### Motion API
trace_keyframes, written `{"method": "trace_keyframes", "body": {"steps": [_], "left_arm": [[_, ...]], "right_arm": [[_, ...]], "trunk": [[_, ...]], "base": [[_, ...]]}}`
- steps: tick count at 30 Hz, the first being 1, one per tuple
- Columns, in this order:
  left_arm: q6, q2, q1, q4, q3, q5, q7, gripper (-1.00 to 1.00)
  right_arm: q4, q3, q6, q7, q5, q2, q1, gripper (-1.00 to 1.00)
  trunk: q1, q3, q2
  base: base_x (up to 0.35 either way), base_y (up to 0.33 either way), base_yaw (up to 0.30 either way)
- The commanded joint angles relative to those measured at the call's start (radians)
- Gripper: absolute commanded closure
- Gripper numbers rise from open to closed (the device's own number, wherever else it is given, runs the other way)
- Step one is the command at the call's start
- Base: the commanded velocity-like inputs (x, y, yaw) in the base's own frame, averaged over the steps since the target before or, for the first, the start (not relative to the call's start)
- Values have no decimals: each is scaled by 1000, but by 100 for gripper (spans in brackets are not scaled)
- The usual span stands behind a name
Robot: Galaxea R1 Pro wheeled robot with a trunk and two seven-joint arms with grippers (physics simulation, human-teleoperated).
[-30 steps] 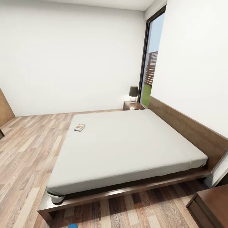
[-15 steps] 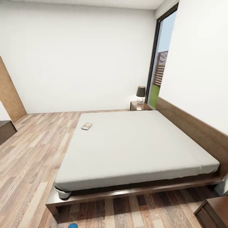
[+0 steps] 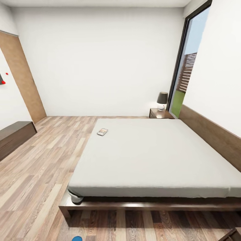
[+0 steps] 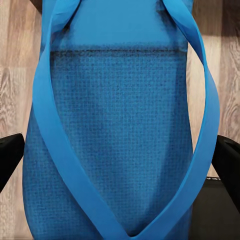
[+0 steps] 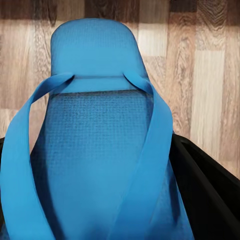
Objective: In the bedroom, move the book from the bed onto either nightstand, and place the two sandals side by side next to the bed.
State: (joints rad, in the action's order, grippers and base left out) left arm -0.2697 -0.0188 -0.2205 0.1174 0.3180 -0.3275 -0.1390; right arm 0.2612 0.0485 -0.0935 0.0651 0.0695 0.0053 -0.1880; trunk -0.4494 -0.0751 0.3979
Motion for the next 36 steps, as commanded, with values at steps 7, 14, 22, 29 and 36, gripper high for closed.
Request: {"method": "trace_keyframes", "body": {"steps": [7, 14, 22, 29, 36], "left_arm": [[-3, 0, -1, -1, 9, -7, -5, 100], [-3, 0, -1, -1, 9, -7, -5, 100], [-1, -1, -2, -1, 10, -1, -13, 100], [46, -1, -2, -6, 10, 5, -20, 100], [198, -2, -3, -17, 8, 3, -16, 100]], "right_arm": [[0, 5, -3, 3, 7, -1, -1, 100], [0, 5, -3, 3, 7, -1, -1, 100], [0, 6, -3, 2, 7, -3, -1, 100], [7, 5, -3, 2, 5, -2, -1, 100], [6, 9, 2, 1, 0, -1, -1, 100]], "trunk": [[-1, -2, 2], [-1, -2, 2], [-1, -2, 2], [-1, -2, 2], [-1, -2, 2]], "base": [[0, -20, 45], [0, -3, 6], [0, 0, 1], [0, 0, 0], [0, 0, 0]]}}
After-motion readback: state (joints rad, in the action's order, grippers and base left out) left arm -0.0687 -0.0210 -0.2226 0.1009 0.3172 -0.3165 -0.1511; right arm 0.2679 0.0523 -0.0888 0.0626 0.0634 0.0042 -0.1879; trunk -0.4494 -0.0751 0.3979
